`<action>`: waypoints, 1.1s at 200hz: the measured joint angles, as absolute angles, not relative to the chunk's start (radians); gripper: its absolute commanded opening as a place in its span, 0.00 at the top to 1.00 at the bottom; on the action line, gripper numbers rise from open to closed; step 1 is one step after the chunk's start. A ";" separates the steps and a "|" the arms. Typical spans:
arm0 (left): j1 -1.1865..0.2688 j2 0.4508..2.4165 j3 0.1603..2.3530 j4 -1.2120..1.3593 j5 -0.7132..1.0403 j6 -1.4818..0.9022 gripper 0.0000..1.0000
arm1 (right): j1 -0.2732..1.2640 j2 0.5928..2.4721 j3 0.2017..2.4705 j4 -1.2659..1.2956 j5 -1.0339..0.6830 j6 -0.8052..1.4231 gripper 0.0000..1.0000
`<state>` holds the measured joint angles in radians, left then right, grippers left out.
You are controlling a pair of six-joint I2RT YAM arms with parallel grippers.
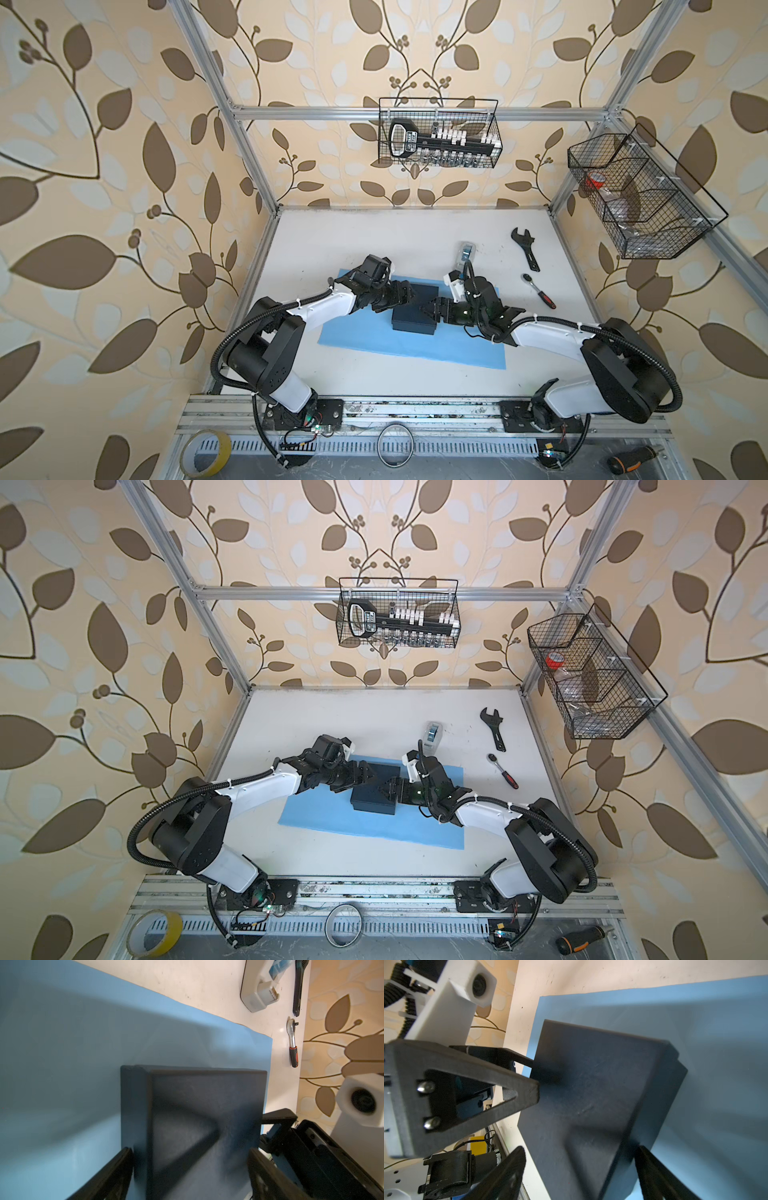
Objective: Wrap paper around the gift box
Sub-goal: 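Carry the navy box with both grippers onto the blue paper's center, then open both grippers and draw them back from the box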
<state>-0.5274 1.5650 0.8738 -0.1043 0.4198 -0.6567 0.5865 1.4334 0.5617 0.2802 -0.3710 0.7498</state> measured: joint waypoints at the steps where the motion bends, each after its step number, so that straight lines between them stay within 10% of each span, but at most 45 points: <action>1: -0.527 1.565 0.874 -0.104 0.419 -0.657 0.12 | 0.587 1.433 0.562 0.280 -0.372 0.749 0.16; 83: -0.434 1.492 0.839 -0.104 0.374 -0.646 0.10 | 0.417 1.321 0.559 0.170 -0.311 0.660 0.15; 220: -0.273 1.575 0.690 0.094 0.369 -0.687 0.17 | 0.344 1.698 0.699 0.285 -0.303 0.638 0.33</action>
<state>-0.2729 1.5753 0.6895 0.0940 0.3687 -0.6868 0.3435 1.6981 0.6987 0.2848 -0.3031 0.6376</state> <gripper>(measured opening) 0.825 0.672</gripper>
